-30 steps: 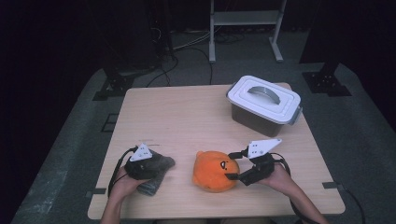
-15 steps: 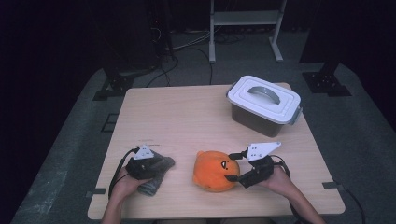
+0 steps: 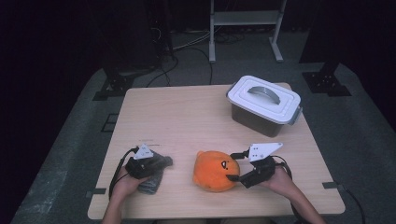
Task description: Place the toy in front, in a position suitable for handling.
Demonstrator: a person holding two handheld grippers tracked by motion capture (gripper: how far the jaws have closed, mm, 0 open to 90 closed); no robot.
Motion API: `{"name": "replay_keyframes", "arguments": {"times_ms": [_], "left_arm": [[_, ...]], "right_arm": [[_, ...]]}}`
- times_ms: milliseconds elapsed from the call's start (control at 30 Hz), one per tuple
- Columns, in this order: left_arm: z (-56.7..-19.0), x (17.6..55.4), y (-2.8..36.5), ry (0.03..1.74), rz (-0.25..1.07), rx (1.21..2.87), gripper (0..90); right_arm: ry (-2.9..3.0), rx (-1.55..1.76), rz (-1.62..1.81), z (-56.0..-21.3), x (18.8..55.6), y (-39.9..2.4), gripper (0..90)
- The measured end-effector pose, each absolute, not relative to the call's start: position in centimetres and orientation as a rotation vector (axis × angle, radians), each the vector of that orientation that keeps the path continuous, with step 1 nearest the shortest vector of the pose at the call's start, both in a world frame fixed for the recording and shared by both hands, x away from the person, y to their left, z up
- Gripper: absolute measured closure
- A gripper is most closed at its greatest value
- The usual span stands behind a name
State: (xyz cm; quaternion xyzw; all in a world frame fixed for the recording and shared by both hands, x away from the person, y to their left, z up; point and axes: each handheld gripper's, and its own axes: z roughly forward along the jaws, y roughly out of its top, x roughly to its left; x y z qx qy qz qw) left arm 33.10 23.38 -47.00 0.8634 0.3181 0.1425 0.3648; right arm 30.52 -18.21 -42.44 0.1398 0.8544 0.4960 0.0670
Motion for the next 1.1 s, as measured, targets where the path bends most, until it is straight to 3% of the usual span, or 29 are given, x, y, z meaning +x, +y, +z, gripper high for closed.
{"name": "replay_keyframes", "arguments": {"times_ms": [300,467,733,1100], "left_arm": [[-45.8,32.7,23.6,0.803,0.348,2.123,77.0],[-44.3,32.1,22.8,0.709,0.277,2.021,77.0],[-42.6,31.3,19.7,0.547,0.187,1.953,77.0],[-41.1,30.7,14.1,0.348,0.12,1.995,76.9]], "right_arm": [[2.587,0.417,1.474,-42.9,30.5,-18.1,21.5],[2.592,0.403,1.456,-43.3,30.5,-17.9,20.7],[2.602,0.408,1.458,-43.6,30.7,-18.0,21.4],[2.61,0.415,1.442,-43.7,30.9,-17.8,23.1]]}}
